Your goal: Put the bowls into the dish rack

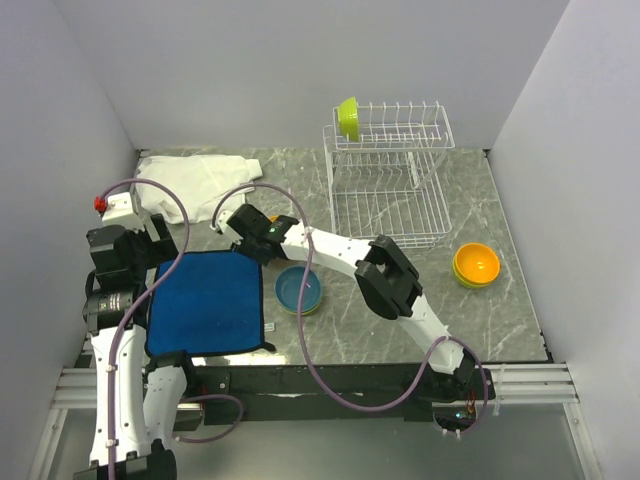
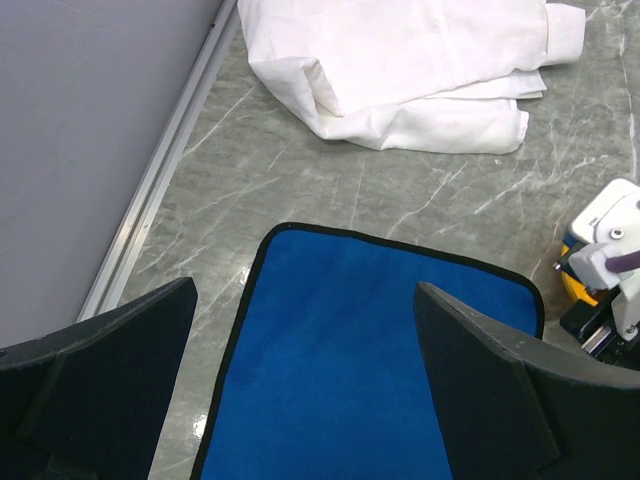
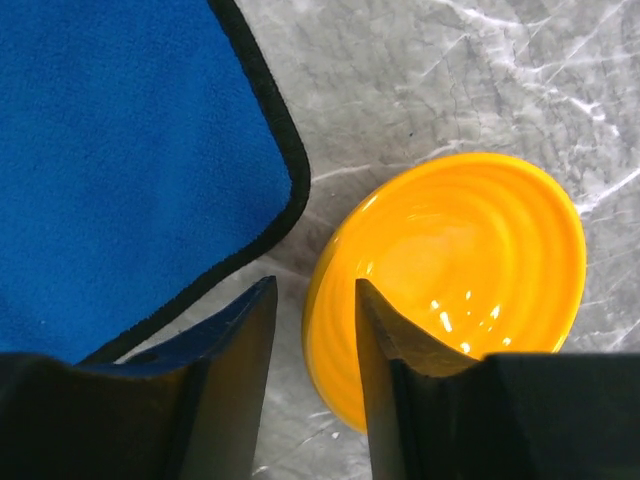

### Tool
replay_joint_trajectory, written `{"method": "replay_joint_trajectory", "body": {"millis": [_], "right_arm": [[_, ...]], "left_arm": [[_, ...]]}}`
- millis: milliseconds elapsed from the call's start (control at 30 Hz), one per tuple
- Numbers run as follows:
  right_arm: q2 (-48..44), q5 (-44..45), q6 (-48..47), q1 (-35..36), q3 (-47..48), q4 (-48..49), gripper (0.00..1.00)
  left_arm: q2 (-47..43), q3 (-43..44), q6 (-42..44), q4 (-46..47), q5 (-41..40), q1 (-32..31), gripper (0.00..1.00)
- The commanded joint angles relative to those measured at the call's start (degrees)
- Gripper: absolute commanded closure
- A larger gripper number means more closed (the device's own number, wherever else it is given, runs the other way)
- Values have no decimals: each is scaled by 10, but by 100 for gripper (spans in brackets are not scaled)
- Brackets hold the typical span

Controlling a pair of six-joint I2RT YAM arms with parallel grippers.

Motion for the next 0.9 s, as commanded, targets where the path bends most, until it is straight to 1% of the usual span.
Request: {"method": "replay_joint_trajectory", "body": {"millis": [0, 33, 133, 300, 433, 500, 533, 567, 700, 767, 800, 867], "right_arm": [[2, 4, 3, -10, 33, -3, 63], [3, 5, 6, -11, 34, -3, 66], [3, 5, 4, -12, 34, -6, 71], [3, 1, 2, -14, 28, -10, 72], [1, -13, -8, -14, 26, -19, 84], [-1, -21, -13, -13, 26, -22, 89], [-8, -21, -15, -14, 27, -24, 97], [-14, -22, -17, -13, 27, -26, 100], [-77, -25, -26, -13, 28, -43, 100], [-86, -33, -26, -14, 64, -79, 100], [-94, -43, -25, -19, 112, -121, 100], [-108, -78, -18, -32, 153, -151, 100]], "left_arm": [[2, 1, -10, 18, 12, 8, 3], [3, 1, -10, 17, 13, 8, 3], [2, -2, -11, 14, 17, 12, 3], [0, -6, -13, 18, 23, 15, 3], [-3, -9, -13, 19, 26, 15, 3], [-4, -11, -13, 17, 28, 15, 3], [-4, -11, -15, 15, 28, 15, 3], [-4, -9, -15, 14, 31, 15, 3], [-5, 1, -14, 17, 37, 15, 3], [-7, 4, -13, 24, 50, 13, 3], [-7, 6, -13, 28, 54, 11, 3], [-7, 13, -6, 44, 66, 8, 3]]}}
